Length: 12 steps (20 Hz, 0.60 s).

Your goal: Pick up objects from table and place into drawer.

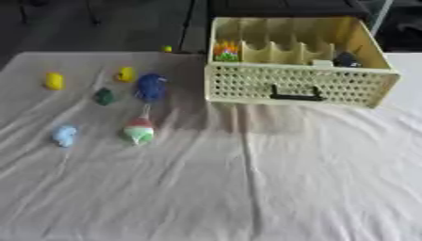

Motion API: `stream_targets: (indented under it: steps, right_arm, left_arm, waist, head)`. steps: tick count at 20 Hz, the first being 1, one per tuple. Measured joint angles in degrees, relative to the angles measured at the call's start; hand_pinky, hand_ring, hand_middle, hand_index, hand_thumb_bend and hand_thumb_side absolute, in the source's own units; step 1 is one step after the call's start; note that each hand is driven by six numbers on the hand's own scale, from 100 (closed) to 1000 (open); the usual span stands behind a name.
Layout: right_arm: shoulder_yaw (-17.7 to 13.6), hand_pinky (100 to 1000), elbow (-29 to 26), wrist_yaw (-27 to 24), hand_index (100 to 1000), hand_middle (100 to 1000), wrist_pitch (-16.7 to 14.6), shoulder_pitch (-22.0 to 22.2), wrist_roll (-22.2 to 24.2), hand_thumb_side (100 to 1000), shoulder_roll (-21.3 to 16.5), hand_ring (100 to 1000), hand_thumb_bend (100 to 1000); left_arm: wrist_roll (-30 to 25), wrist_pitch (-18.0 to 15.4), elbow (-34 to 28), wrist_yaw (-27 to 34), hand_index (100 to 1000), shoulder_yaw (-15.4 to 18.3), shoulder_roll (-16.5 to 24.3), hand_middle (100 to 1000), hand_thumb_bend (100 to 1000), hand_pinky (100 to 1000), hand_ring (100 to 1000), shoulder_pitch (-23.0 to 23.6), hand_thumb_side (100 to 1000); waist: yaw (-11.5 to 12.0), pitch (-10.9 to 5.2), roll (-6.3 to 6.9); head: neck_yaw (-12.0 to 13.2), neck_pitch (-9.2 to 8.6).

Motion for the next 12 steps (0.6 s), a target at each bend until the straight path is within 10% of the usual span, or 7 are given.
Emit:
stream_targets:
  steps: [6,12]
  right_arm:
    - [4.28,161,-0.03,3.76,790,571,-2.21,0.66,15.91,667,-3.45,355,100]
    - [9.45,147,-0.05,6.4,855,599,0.52,-0.13,25.05,727,-3.8,329,100]
  left_arm:
    - [-2.86,1.04,0.0,0.06,963,-1.17,-3.64,695,100,645,755,3.28,910]
    - [-5.15,0.74,0.0,0.35,963,-1.74,-5.87,696,100,650,756,4.94,922]
  waist:
    - [0.6,0.79,-1.17]
    - [1.09,1.82,-1.0]
  head:
    - [-0.79,-1.44]
    - [-2.83,-2.5]
